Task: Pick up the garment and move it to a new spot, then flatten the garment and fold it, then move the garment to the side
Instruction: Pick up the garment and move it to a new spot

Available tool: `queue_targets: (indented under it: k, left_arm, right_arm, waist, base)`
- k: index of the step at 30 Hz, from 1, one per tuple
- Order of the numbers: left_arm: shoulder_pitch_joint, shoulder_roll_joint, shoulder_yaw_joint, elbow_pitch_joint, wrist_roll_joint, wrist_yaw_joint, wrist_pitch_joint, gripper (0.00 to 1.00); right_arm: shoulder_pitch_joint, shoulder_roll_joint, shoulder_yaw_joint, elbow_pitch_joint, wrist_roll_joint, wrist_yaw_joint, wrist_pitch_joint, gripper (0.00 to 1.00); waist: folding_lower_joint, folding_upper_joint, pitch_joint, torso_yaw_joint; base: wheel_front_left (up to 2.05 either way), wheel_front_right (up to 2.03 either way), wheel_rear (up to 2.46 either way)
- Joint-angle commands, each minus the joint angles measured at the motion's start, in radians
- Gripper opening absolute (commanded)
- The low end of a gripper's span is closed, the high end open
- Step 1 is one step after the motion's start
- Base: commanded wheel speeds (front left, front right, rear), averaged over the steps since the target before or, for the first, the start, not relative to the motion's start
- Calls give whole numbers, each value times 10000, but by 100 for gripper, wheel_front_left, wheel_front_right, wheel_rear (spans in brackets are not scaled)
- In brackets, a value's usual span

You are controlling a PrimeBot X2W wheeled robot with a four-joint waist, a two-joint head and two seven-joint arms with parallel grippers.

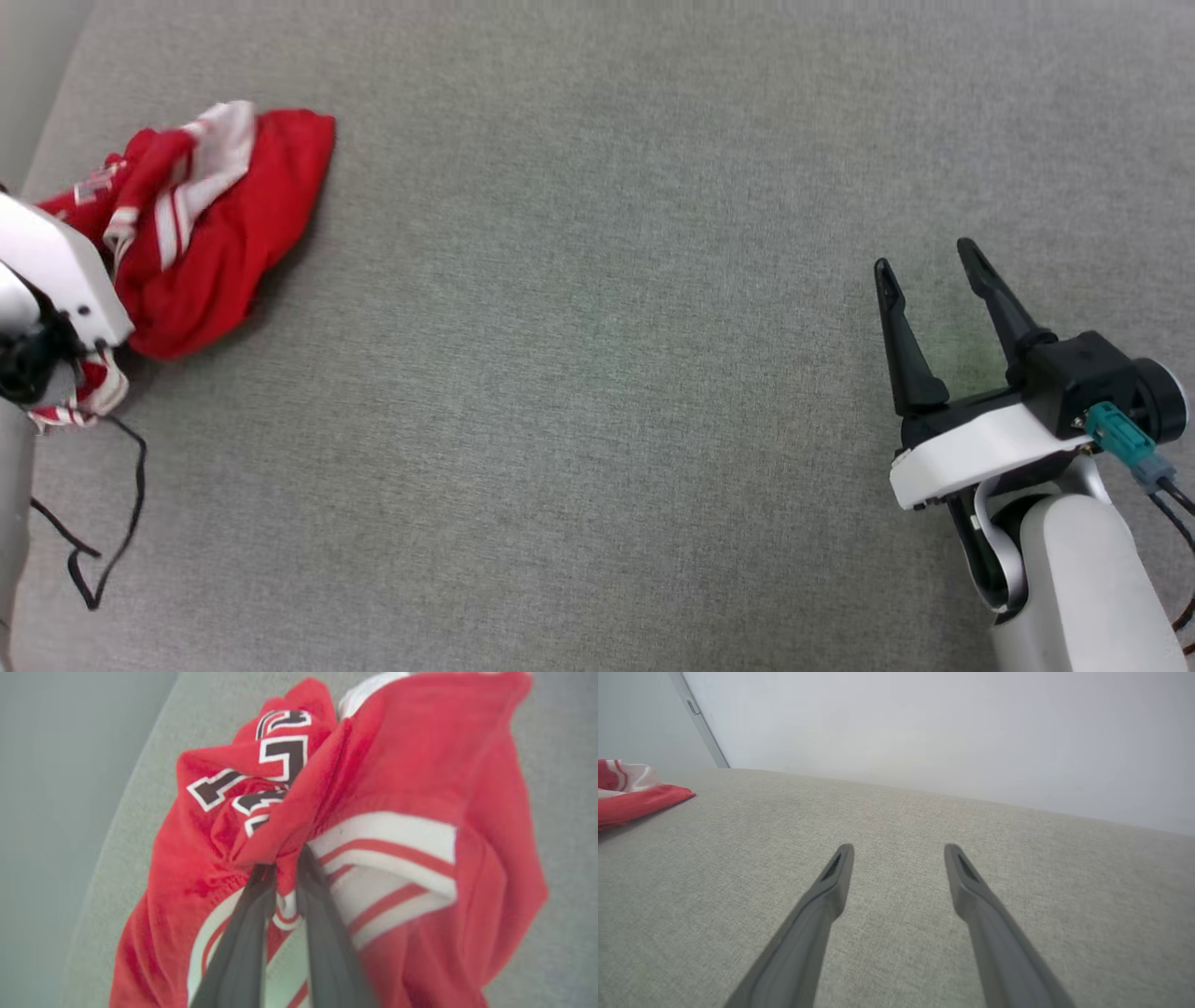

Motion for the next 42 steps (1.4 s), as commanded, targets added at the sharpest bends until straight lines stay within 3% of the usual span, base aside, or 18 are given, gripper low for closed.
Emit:
queue_targets:
  k: [1,8,11,12,14,26,34,42]
  left_arm:
    - [-289,57,-24,-75,242,151,-674,0]
    - [-761,89,-59,-475,1051,669,-3946,0]
    - [-978,21,-103,-663,1286,665,-5103,0]
    - [-1309,-263,-351,-889,1598,571,-6404,0]
    - [-1344,-396,-444,-982,1688,543,-6797,0]
    - [-363,-1871,-1293,-2100,1565,38,-7441,0]
    - [432,-2958,-2809,-3027,1290,-134,-7007,0]
    - [1410,-3758,-4857,-3804,705,-142,-6778,0]
  right_arm:
    - [199,1,-32,64,69,-7,-69,100]
    - [655,2,-141,163,402,-7,-162,100]
    - [810,2,-149,121,465,-7,-105,100]
    - [1023,3,-35,221,553,-7,-173,100]
    - [1125,3,-19,268,646,-7,-216,100]
    - [1670,6,-8,403,993,-7,-319,100]
    - [1909,6,-194,256,968,-7,-199,100]
    - [1835,7,-338,175,1158,-7,-333,100]
  waist:
    - [-1,0,-391,104]
    - [-1,0,-1323,210]
    - [-1,0,-1637,180]
    - [-1,0,-2218,-97]
    - [-1,0,-2488,-302]
    - [-1,0,-3501,-1997]
    - [-1,0,-3469,-3030]
    - [-1,0,-2911,-3637]
  base:
    - [0,0,0]
    - [0,0,0]
    - [0,0,0]
    - [0,0,0]
    - [0,0,0]
    - [0,0,0]
    - [0,0,0]
    - [0,0,0]
